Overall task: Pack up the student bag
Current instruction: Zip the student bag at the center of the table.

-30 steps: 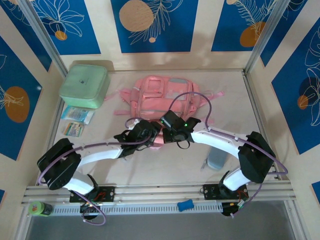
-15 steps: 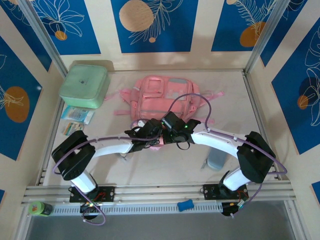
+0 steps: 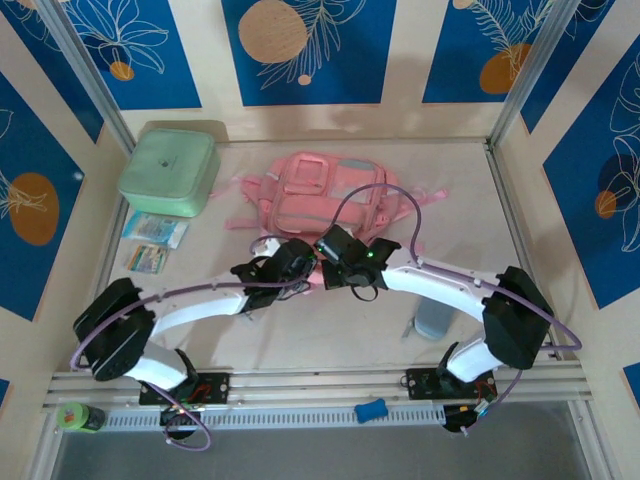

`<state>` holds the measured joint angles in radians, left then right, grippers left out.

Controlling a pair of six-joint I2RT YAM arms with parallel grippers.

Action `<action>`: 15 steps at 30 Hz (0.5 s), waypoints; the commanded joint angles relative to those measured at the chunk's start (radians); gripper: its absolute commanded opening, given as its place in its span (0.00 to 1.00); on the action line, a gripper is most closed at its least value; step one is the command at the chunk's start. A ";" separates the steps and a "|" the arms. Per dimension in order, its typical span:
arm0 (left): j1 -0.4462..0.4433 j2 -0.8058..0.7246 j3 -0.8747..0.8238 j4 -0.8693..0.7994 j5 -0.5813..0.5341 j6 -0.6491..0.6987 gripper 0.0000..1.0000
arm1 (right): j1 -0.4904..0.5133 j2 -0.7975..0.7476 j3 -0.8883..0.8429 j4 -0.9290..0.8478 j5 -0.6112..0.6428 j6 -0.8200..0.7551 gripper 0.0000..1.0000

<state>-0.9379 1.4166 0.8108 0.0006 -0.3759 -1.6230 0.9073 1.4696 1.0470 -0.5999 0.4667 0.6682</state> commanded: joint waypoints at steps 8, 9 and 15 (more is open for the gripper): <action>0.131 -0.261 -0.087 -0.166 -0.154 0.223 0.00 | -0.079 -0.054 -0.005 -0.276 0.141 0.049 0.00; 0.143 -0.275 -0.099 -0.166 -0.145 0.229 0.00 | -0.093 -0.052 -0.009 -0.271 0.145 0.044 0.00; 0.223 -0.298 -0.128 -0.142 -0.048 0.293 0.00 | -0.210 0.008 -0.006 -0.195 0.132 -0.002 0.00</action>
<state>-0.7780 1.1515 0.6956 -0.1192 -0.3435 -1.4033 0.7673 1.4528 1.0515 -0.7067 0.5156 0.6769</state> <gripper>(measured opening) 0.050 0.052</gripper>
